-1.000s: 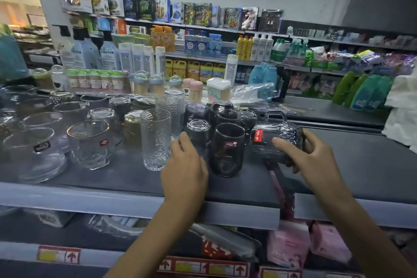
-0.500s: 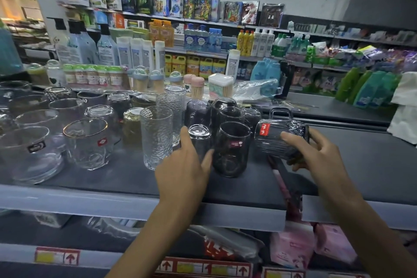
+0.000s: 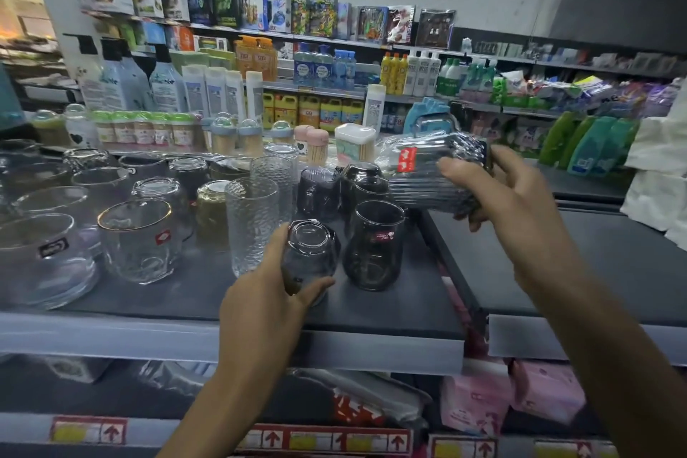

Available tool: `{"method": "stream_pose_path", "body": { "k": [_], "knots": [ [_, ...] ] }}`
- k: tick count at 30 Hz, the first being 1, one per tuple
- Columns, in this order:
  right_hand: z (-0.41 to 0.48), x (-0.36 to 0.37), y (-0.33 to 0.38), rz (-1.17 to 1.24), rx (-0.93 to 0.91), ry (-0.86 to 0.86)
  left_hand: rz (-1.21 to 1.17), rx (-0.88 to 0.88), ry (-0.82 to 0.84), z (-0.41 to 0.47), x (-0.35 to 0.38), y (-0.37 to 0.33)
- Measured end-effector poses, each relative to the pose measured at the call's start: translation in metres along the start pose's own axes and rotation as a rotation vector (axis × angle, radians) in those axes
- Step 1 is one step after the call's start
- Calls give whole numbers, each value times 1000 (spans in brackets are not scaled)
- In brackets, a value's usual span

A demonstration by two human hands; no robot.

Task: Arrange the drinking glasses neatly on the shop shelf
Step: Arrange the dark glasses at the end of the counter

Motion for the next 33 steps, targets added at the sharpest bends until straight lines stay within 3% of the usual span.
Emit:
{"method": "stream_pose_path", "body": {
  "k": [3, 8, 13, 19, 33],
  "knots": [
    [9, 25, 33, -191, -80, 75, -92, 33, -43, -5, -16, 7],
    [35, 87, 56, -572, -57, 275, -211, 91, -84, -11, -41, 18],
    [66, 134, 56, -778, -43, 349, -263, 157, -34, -16, -58, 25],
    [74, 175, 41, -914, -9, 550, -301, 168, -14, -15, -68, 36],
    [54, 208, -5, -1113, -26, 666, -380, 158, 15, -18, -69, 51]
  ]
}}
Point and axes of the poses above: each hand's wrist, its own z-axis towards the middle knuckle, its own x-axis out of the palm, y = z × x, the point moved 7 cm from there along z, towards the middle knuckle, and after that the axes turned 4 degrees about -y, right-handed, at the moved point
